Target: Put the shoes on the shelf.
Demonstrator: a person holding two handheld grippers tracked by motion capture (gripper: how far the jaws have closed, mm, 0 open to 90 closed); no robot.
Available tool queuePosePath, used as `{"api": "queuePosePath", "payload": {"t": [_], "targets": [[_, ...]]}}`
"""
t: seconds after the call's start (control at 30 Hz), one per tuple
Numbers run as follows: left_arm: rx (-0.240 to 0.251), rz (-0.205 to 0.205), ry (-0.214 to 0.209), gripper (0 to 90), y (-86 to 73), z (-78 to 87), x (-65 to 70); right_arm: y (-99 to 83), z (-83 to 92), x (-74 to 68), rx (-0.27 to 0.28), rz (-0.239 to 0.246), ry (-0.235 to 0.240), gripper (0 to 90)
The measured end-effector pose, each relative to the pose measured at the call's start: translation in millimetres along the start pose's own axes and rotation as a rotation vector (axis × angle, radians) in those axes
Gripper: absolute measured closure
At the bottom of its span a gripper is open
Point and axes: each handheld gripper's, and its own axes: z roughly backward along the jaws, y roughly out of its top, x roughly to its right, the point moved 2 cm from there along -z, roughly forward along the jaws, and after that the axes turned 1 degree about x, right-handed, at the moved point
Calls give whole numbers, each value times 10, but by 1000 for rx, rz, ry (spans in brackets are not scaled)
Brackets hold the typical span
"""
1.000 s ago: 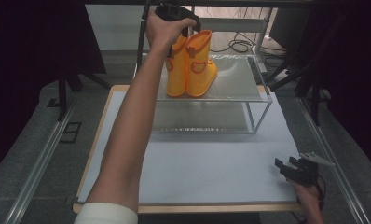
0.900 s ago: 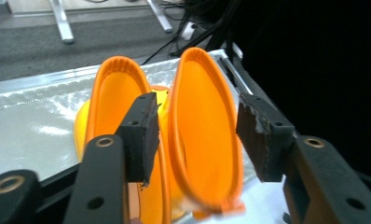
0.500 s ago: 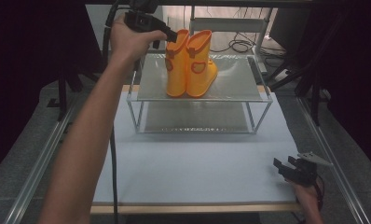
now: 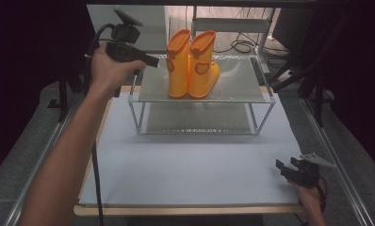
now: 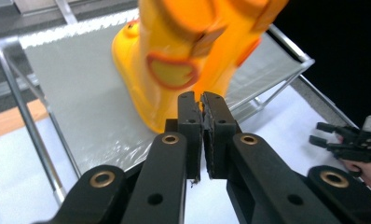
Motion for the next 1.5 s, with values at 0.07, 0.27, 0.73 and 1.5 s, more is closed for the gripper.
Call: {"api": "queuePosePath", "payload": {"t": [0.07, 0.27, 0.73, 1.5], "targets": [[-17, 5, 8, 868, -79, -97, -70, -2, 0, 1, -1, -3, -1, 333], [-56, 17, -3, 869, -280, -420, -229, -14, -13, -1, -15, 6, 1, 333], [-89, 32, 0, 872, -496, -877, -353, -20, -16, 12, -15, 0, 4, 332], [-51, 114, 1, 892, -513, -1375, -487, -27, -20, 31, -16, -7, 9, 331]]}}
